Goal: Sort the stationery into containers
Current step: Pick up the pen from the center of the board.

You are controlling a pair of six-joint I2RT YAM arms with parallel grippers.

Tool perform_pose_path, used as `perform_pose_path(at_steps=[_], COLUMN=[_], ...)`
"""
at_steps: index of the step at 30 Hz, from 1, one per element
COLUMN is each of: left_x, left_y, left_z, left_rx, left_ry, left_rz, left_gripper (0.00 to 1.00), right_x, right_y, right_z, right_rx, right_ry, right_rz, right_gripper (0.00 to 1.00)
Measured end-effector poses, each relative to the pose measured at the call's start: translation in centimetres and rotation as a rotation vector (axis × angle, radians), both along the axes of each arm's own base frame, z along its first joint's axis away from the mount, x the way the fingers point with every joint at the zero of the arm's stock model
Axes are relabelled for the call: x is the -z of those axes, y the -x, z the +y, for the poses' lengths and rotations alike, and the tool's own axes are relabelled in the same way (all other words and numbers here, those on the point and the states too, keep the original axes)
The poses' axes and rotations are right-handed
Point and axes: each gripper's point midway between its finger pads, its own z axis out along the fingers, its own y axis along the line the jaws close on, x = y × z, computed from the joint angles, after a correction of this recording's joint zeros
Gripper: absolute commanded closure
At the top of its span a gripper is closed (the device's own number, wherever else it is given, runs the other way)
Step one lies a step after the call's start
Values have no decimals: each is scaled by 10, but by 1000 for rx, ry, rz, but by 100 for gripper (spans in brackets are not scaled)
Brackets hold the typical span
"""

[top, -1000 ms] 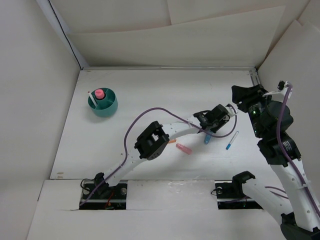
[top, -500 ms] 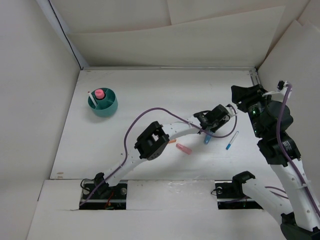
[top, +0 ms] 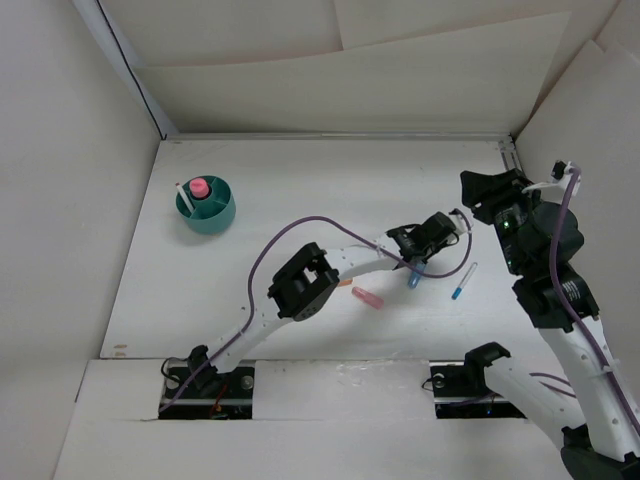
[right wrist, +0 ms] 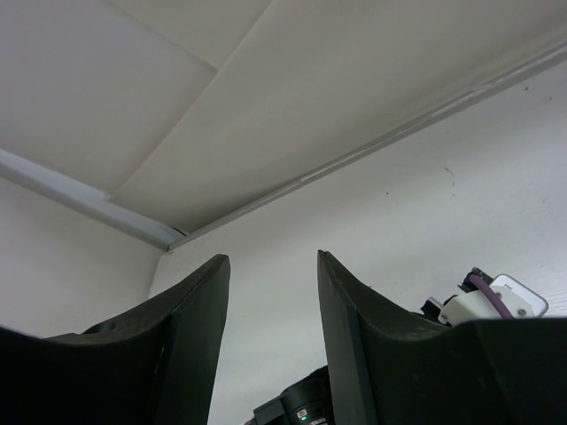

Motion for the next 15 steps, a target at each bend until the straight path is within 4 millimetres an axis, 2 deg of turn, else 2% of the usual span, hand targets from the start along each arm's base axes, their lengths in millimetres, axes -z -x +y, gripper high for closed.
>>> perform_pose_path(at_steps=[5, 8, 11, 15], left_x=[-3, -13, -42, -105], left_y=[-7, -22, -48, -85], left_z=[23, 43, 67, 101], left_rx=[-50, -99, -181, -307], left_ry=[-38, -32, 24, 160], left_rz=[-27, -24, -29, -55], left_gripper=[100, 100, 100, 100], right_x=[7, 11, 11, 12], right_y=[-3, -6, -6, -6], right_z=[1, 0, -2, -6], right_rx=[2, 11, 23, 42], right_ry=[4, 12, 12, 11], right_rz=[10, 15, 11, 8], right_gripper=[50, 50, 50, 50])
